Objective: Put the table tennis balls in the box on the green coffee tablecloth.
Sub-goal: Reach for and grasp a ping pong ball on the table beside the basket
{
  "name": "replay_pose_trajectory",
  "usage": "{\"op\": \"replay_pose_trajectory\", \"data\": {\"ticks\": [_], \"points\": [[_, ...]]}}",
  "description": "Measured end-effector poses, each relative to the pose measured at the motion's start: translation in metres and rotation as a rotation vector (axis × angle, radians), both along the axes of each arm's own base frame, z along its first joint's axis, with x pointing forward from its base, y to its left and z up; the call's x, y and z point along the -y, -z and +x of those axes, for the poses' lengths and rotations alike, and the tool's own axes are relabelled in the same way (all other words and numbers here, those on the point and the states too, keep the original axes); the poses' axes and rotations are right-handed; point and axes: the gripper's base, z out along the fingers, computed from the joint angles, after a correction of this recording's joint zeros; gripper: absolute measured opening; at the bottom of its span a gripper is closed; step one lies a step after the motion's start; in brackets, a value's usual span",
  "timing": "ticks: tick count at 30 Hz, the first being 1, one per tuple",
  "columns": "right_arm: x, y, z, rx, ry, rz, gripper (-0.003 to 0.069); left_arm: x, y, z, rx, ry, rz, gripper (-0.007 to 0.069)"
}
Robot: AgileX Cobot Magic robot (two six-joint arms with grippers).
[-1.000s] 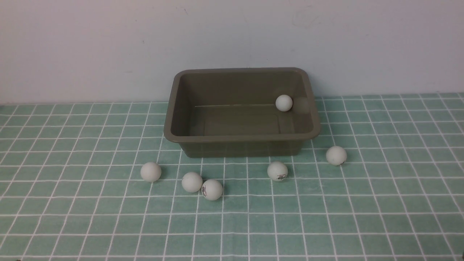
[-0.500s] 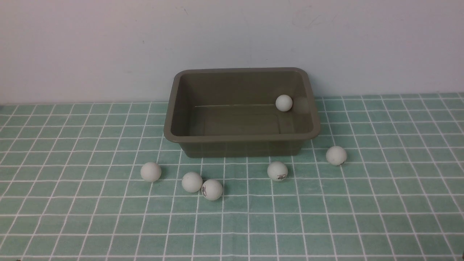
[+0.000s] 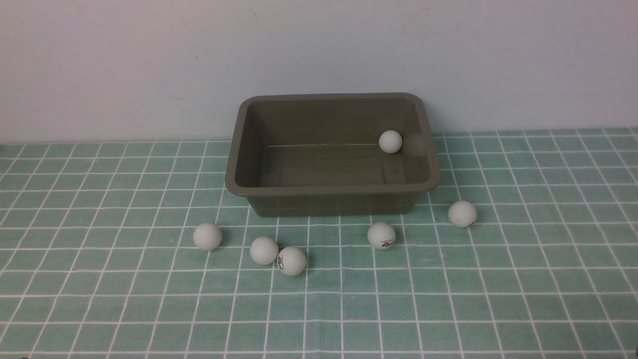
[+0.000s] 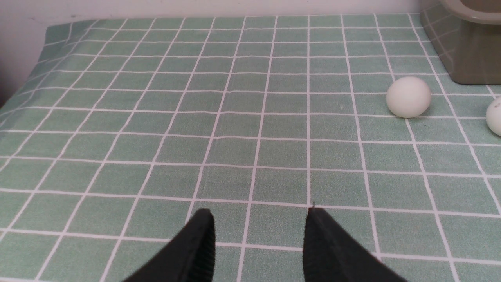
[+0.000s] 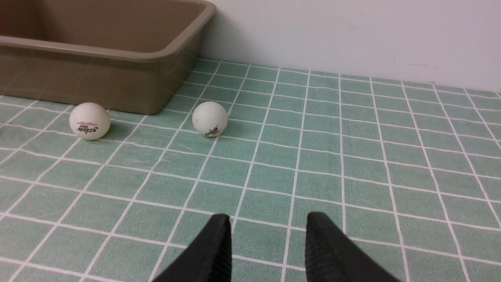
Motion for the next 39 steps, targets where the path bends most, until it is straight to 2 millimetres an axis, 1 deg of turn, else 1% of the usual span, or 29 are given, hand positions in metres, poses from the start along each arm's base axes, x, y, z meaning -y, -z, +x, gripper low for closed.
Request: {"op": "replay_pose_trajectory", "data": {"ticks": [12,20,23,25,27,28,30,31,32,35,37,39], "points": [[0.0,-0.001,0.0,0.009,0.001,0.002,0.0253,0.0,0.0,0.0,0.0,0.0,0.0,0.0288],[-0.001,-0.004,0.001,0.046,0.003,0.043,0.0253,0.0,0.0,0.0,0.0,0.0,0.0,0.0288],[-0.001,-0.017,0.0,0.079,0.001,0.056,0.0253,0.0,0.0,0.0,0.0,0.0,0.0,0.0288],[-0.001,-0.031,-0.002,0.113,-0.002,0.067,0.0253,0.0,0.0,0.0,0.0,0.0,0.0,0.0288],[-0.001,-0.037,-0.004,0.124,-0.005,0.071,0.0253,0.0,0.0,0.0,0.0,0.0,0.0,0.0288],[-0.001,-0.046,-0.006,0.145,-0.007,0.076,0.0253,0.0,0.0,0.0,0.0,0.0,0.0,0.0288],[-0.002,-0.073,-0.013,0.199,-0.018,0.092,0.0253,0.0,0.0,0.0,0.0,0.0,0.0,0.0288],[-0.002,-0.076,-0.015,0.203,-0.02,0.094,0.0253,0.0,0.0,0.0,0.0,0.0,0.0,0.0288],[-0.002,-0.085,-0.018,0.219,-0.025,0.099,0.0253,0.0,0.0,0.0,0.0,0.0,0.0,0.0288],[-0.002,-0.102,-0.025,0.257,-0.034,0.119,0.0253,0.0,0.0,0.0,0.0,0.0,0.0,0.0288],[-0.003,-0.11,-0.028,0.275,-0.045,0.164,0.0253,0.0,0.0,0.0,0.0,0.0,0.0,0.0288],[-0.005,-0.111,-0.029,0.267,-0.058,0.211,0.0253,0.0,0.0,0.0,0.0,0.0,0.0,0.0288]]}}
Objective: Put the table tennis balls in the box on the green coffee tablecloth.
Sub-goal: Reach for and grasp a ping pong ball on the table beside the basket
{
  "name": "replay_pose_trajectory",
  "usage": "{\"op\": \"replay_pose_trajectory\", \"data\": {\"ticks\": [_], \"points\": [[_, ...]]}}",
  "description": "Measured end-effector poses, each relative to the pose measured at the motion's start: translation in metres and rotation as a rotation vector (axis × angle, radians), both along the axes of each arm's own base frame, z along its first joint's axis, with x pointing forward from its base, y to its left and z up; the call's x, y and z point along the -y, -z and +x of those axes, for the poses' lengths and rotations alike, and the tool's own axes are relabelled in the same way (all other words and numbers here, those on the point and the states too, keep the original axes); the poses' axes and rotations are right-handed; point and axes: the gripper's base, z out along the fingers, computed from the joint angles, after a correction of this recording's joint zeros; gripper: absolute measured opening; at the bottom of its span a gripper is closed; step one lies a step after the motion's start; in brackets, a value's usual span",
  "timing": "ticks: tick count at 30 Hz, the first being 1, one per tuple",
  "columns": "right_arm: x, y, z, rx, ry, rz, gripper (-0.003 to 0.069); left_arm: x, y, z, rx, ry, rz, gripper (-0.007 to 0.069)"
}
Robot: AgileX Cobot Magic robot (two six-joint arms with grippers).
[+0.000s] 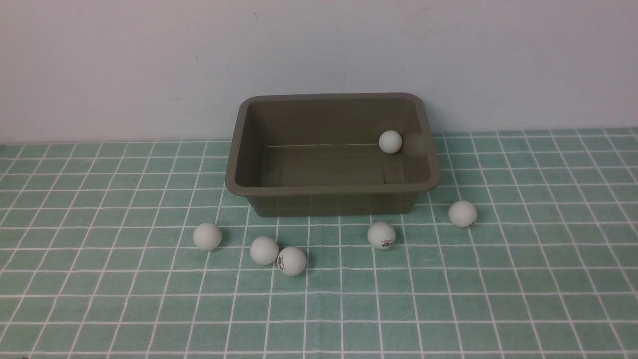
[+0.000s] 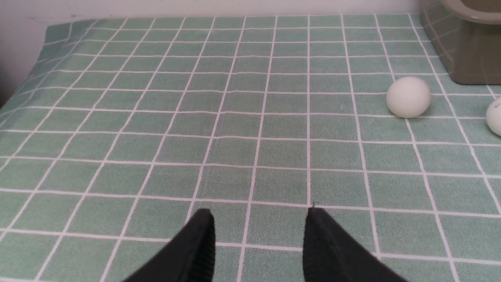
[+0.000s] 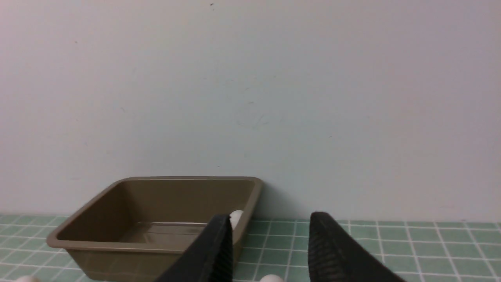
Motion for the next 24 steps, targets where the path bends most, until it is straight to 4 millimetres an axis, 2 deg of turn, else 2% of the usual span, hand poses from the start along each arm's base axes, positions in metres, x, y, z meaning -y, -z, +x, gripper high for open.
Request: {"op": "replay_pose_trajectory", "data": {"ticks": [7,20,24], "points": [[-0.0033,0.0001,-0.0007,-0.018,-0.043,0.085,0.0253,0.0,0.0,0.0,0.0,0.0,0.0,0.0288],[-0.0035,0.0002,-0.0007,-0.021,-0.044,0.086,0.0253,-0.0001,0.0,0.0,0.0,0.0,0.003,0.0288],[-0.0037,0.0005,-0.0007,-0.023,-0.046,0.089,0.0253,-0.0018,0.0,-0.0001,-0.007,0.009,0.085,0.0288]]}}
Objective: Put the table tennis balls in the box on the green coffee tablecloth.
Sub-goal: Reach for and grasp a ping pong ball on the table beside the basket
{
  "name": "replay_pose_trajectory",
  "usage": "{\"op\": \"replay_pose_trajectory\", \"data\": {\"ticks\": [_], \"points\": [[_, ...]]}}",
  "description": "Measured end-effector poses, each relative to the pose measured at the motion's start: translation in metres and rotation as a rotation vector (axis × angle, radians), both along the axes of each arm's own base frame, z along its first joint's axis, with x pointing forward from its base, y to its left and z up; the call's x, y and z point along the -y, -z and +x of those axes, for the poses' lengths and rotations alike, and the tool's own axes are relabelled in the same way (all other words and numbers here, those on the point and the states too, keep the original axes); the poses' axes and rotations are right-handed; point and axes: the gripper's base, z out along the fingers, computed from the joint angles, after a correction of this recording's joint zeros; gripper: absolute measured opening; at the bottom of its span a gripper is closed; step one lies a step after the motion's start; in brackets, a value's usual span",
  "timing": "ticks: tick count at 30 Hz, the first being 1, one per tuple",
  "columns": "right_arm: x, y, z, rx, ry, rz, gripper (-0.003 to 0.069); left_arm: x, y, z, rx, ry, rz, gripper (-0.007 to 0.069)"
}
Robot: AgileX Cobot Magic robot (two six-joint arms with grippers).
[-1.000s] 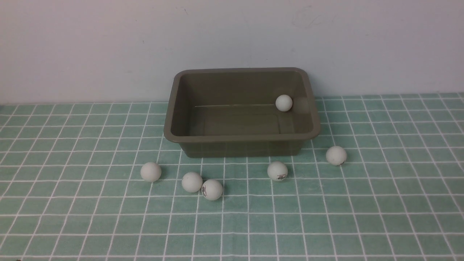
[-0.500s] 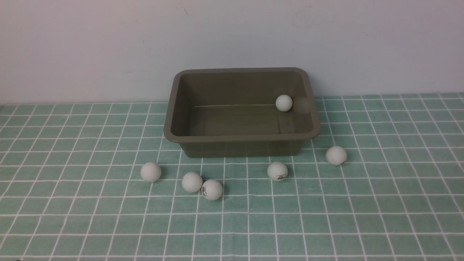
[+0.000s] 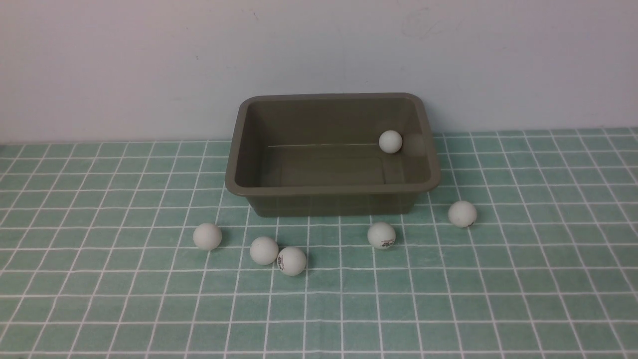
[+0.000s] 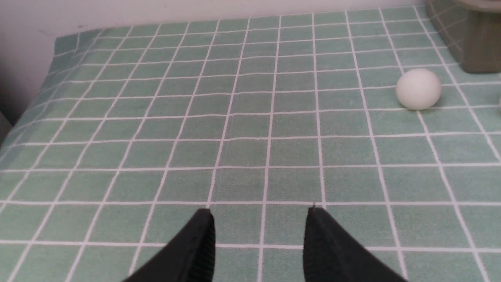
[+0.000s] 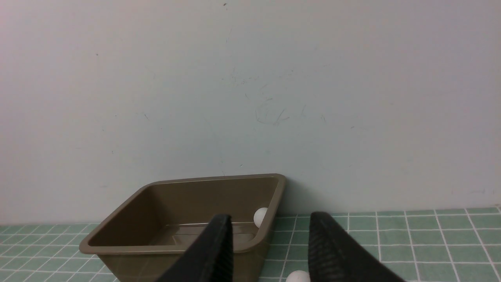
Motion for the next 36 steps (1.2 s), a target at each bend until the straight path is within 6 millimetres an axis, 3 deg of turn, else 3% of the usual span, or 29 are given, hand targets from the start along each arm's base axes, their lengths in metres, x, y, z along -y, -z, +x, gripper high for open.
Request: {"op": "replay_pose_trajectory", "data": {"ticks": [11,29,36], "points": [[-0.001,0.003,0.0,-0.031,-0.014,-0.002,0.0253,-0.001,-0.001,0.001,0.018,0.007,0.039,0.0288],[-0.003,0.007,-0.001,-0.079,-0.032,-0.014,0.0253,0.012,-0.017,0.005,0.247,-0.009,-0.6,0.0288],[-0.005,0.013,-0.001,-0.137,-0.054,-0.029,0.0253,0.017,-0.026,0.004,0.236,0.045,-0.646,0.029]]}}
